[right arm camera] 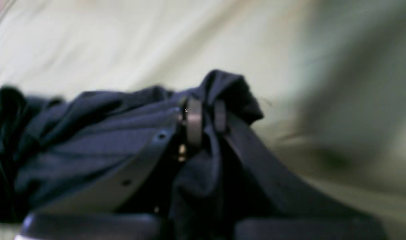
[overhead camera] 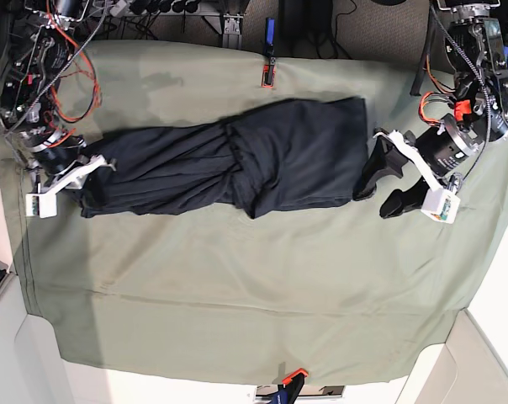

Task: Fold the T-shirt properly
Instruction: 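Fold the right gripper's end over onto the folded strip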

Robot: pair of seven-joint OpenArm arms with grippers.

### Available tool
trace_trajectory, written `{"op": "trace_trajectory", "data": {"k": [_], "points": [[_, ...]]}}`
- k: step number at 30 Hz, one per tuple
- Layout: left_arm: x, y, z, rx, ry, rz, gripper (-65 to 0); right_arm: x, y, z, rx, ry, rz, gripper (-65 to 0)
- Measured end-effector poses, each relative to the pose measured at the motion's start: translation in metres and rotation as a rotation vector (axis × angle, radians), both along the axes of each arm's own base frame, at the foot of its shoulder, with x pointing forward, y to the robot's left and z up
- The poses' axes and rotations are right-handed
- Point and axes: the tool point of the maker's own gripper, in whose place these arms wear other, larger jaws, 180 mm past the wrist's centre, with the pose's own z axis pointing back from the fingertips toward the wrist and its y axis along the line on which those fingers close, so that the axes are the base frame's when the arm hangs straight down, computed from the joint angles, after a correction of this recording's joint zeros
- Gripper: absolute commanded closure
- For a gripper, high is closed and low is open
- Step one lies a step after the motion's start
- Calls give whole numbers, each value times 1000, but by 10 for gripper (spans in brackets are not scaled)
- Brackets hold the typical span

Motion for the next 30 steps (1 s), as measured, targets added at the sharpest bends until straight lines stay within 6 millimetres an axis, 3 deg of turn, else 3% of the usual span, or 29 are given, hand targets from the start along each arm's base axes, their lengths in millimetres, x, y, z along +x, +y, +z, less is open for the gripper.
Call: {"op": "trace_trajectory", "data": {"k": [3, 5, 9, 13, 18, 23, 26, 30], "points": [[-4, 5, -5, 7, 26, 11, -412, 6, -26, 16, 12, -42, -61, 0], [-6, 5, -7, 8, 39, 8, -412, 7, -33, 24, 59, -66, -72, 0], [-6, 5, -7, 5, 39, 7, -412, 7, -12, 39, 176, -100, 4, 0], [-8, 5, -10, 15, 55, 4, -412, 4, 42, 33, 273, -71, 107, 0], [-8, 7, -9, 24, 55, 2, -412, -11, 145, 29, 399, -14, 303, 0], [-8, 7, -9, 24, 56, 2, -412, -32, 236, 43, 466, 2, 496, 0], [-8, 7, -9, 25, 56, 2, -412, -50, 277, 47, 443, 8, 620, 0], [-8, 7, -9, 24, 55, 1, -412, -71, 307, 37, 317, 22, 741, 0]]}}
